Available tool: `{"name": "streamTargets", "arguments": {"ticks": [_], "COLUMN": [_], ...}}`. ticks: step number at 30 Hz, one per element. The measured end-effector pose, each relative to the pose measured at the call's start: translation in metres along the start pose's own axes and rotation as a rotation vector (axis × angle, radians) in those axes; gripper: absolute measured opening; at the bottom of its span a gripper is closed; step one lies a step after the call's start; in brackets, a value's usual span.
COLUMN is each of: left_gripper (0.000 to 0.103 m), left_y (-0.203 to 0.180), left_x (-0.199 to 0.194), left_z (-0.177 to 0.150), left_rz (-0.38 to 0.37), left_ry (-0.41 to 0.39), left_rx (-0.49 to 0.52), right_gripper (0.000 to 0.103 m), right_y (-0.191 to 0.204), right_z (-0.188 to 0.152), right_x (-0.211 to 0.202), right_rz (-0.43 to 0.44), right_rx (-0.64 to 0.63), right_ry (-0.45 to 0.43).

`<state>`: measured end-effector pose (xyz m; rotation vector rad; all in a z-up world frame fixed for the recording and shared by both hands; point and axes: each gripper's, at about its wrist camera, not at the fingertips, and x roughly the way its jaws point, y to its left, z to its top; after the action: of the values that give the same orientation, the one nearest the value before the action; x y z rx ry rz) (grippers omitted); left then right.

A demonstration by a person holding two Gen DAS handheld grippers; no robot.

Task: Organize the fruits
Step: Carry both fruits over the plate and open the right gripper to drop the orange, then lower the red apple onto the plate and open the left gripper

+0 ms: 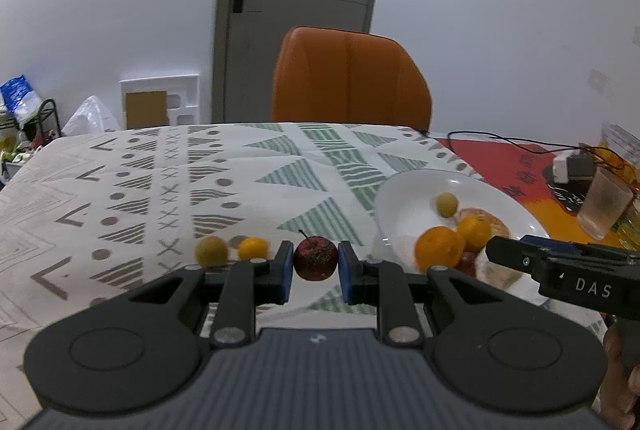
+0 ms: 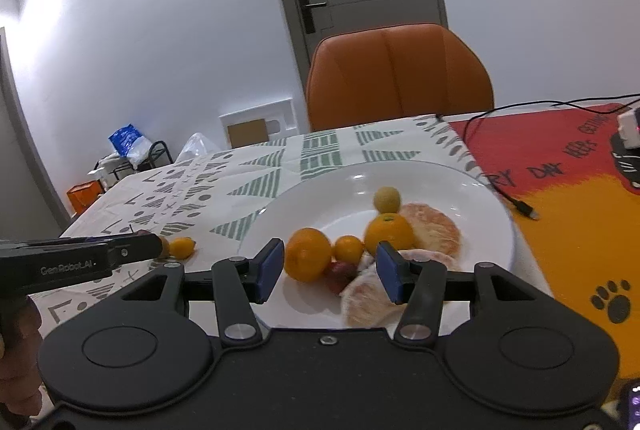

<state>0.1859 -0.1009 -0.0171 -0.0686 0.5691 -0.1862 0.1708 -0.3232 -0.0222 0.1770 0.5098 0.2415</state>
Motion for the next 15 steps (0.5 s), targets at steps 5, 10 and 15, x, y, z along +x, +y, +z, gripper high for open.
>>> {"name": "streamTargets", "arguments": {"ticks": [5, 10, 15], "left_gripper": [0.022, 0.022, 0.022], "left_y": [-0.015, -0.031, -0.045], "left_x": [0.005, 0.011, 0.017], "left_z": [0.001, 0.003, 0.006], "left_rz": [-0.022, -0.043, -0.064], "left_ry": [0.003, 0.004, 0.006], "left_rx": [0.026, 0.053, 0.081], "right_gripper": [0.052, 0.052, 0.052], "right_y": [-0.013, -0.023, -0.032], "right_z": [-0.002, -0.004, -0.006], "right_x": [-0.006, -0.011, -0.016], "right_rz": [-0.019, -0.032, -0.044], "right_rx": [0.022, 0.040, 0.059], "right_ry": [-0.007, -0.016, -0.022]}}
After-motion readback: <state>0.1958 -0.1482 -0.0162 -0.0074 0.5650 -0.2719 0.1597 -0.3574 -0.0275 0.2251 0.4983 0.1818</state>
